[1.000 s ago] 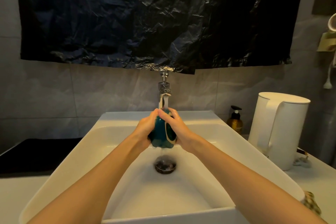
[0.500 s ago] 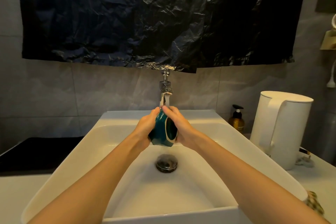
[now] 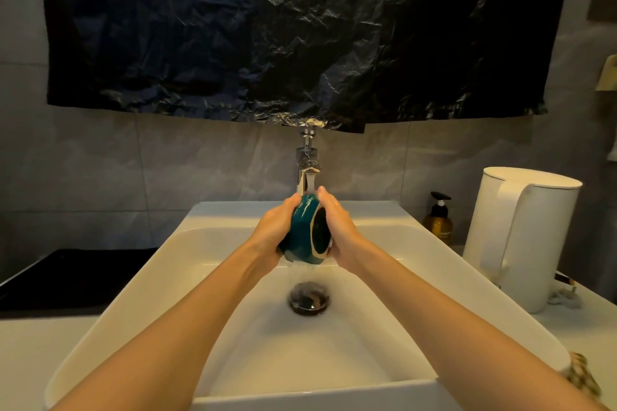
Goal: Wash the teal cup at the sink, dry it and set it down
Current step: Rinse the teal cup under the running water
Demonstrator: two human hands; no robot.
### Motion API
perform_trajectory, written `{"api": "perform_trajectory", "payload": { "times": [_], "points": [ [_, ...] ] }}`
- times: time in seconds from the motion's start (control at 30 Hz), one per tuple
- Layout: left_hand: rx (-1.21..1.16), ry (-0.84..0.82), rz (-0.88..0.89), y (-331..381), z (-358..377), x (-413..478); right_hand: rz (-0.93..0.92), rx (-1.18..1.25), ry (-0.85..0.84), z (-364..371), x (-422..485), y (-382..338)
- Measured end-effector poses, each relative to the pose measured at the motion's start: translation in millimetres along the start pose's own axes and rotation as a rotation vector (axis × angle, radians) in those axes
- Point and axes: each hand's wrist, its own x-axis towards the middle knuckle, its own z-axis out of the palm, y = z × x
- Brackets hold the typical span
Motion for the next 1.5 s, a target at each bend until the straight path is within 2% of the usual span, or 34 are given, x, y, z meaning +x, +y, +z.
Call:
{"api": "perform_trajectory", "payload": {
  "times": [0.07, 0.17, 0.23, 0.33, 0.5, 0.63, 1.03, 1.27, 1.5],
  "points": [
    [0.001, -0.010, 0.029, 0.5, 1.5, -1.0, 0.136, 0.112, -0.032, -3.0, 1.7, 0.5],
    [-0.002, -0.033, 0.100, -1.9, -1.8, 1.2, 0.265, 0.235, -0.203, -4.9, -2.4, 4.0],
    [-0.010, -0.053, 0.133, -3.1, -2.8, 1.5, 0.184, 0.245, -0.194, -4.4, -1.4, 5.8],
    [-0.086, -0.080, 0.077, 1.2, -2.9, 2.3, 0.023, 0.083, -0.134, -3.2, -0.3, 5.1],
    [-0.183, -0.130, -0.138, 5.8, -11.4, 4.2, -0.150, -0.216, -0.225, -10.0, -2.9, 7.8],
    [-0.217, -0.101, -0.148, 3.5, -15.1, 4.7, -0.277, -0.312, -0.253, -3.7, -2.8, 15.7],
    [-0.196, -0.015, -0.110, -0.1, -7.1, 3.5, -0.117, -0.108, -0.244, -3.6, 4.4, 10.2],
    [-0.134, 0.016, -0.103, -0.9, -6.6, 4.7, -0.143, -0.190, -0.212, -2.3, 1.8, 13.3],
    [-0.141, 0.018, -0.091, -0.6, -5.0, 3.6, -0.090, -0.156, -0.141, 5.9, 3.4, 11.6]
  ]
}}
